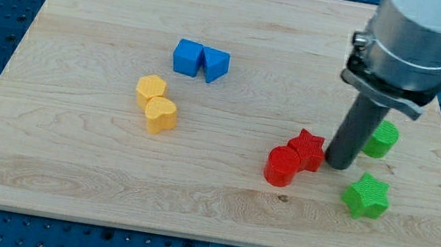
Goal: Move your arm to the green star
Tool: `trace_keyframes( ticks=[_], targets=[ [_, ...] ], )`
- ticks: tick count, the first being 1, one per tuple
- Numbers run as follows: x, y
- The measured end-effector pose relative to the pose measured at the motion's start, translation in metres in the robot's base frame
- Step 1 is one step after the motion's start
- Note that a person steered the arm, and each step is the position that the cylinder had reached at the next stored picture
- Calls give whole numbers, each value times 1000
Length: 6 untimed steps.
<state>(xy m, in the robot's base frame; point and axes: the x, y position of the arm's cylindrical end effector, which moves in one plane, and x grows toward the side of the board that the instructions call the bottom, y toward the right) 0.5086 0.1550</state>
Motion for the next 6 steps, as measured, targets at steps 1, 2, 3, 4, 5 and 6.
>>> trace_keyframes(
  ticks=[1, 2, 3, 4, 5, 6],
  targets=[
    [-9, 48],
    [-5, 60],
    [11, 61],
    [34, 72],
    [60, 74],
    [91, 49]
  ],
)
